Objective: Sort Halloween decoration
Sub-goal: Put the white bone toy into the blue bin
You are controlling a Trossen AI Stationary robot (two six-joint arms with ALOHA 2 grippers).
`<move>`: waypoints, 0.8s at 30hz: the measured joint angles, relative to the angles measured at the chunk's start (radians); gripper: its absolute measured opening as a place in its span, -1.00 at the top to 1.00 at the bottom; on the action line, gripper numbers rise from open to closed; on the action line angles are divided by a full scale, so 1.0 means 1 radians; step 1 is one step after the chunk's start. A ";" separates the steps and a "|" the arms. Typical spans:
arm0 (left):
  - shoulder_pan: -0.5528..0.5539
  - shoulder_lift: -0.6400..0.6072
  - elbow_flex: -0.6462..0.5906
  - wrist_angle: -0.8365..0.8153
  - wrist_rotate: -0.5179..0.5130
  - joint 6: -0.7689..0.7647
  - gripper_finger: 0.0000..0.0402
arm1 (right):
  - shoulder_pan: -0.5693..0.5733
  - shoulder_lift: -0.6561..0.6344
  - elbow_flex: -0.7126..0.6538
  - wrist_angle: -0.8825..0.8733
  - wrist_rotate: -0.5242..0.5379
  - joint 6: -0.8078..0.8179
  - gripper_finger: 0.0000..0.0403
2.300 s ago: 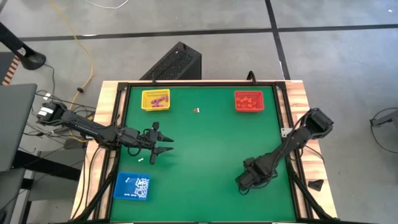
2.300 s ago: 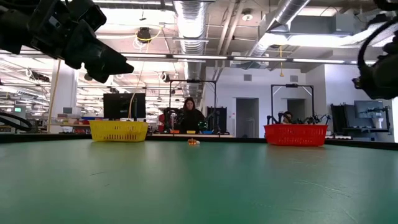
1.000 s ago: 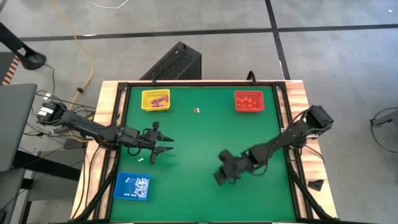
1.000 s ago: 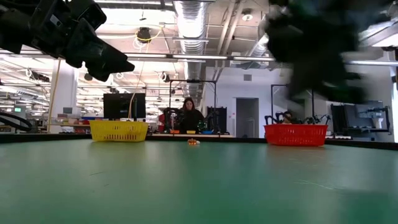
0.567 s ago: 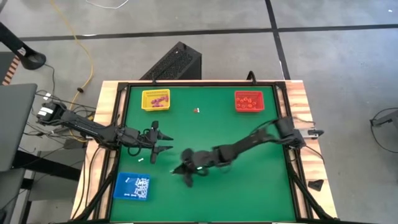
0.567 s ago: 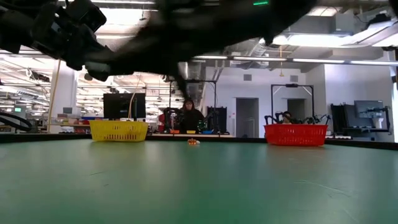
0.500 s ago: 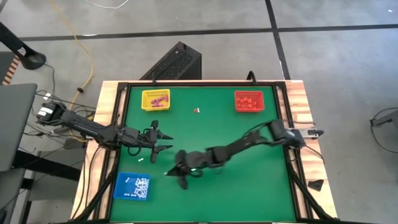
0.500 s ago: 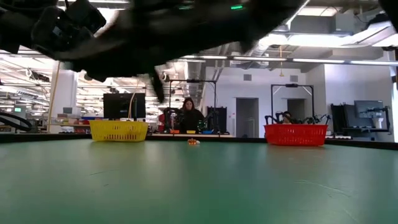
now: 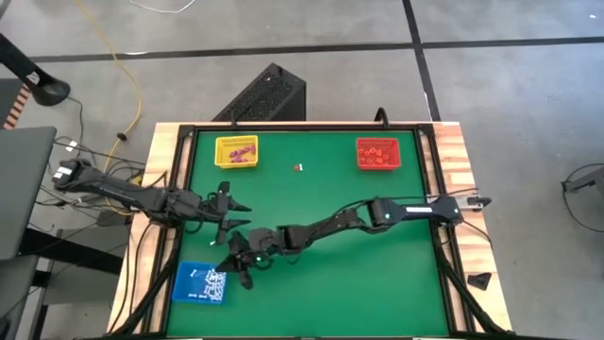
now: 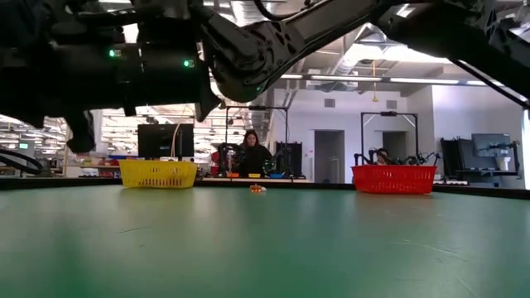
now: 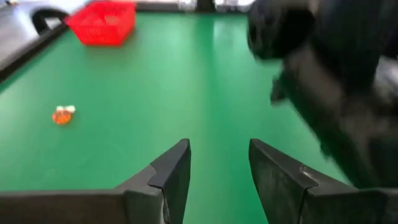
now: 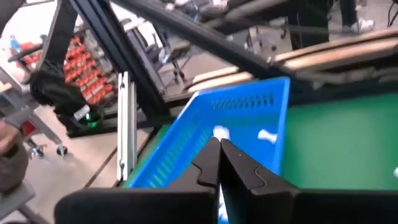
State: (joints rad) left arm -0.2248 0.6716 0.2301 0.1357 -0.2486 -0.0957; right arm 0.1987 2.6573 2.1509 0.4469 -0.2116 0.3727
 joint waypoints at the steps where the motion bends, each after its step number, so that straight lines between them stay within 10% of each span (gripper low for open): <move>1: 0.000 -0.018 0.000 0.001 -0.006 -0.011 0.24 | 0.001 0.001 0.002 -0.012 -0.001 0.001 0.83; 16: -0.002 -0.063 0.000 -0.029 -0.025 -0.026 0.24 | -0.031 -0.096 0.004 -0.235 -0.105 -0.056 0.46; 24: -0.010 -0.069 -0.005 -0.036 -0.016 -0.061 0.24 | -0.018 -0.355 0.004 -0.875 -0.099 -0.271 0.46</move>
State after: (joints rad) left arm -0.2353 0.6023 0.2252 0.1001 -0.2646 -0.1571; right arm 0.1809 2.3023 2.1547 -0.4280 -0.3106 0.1013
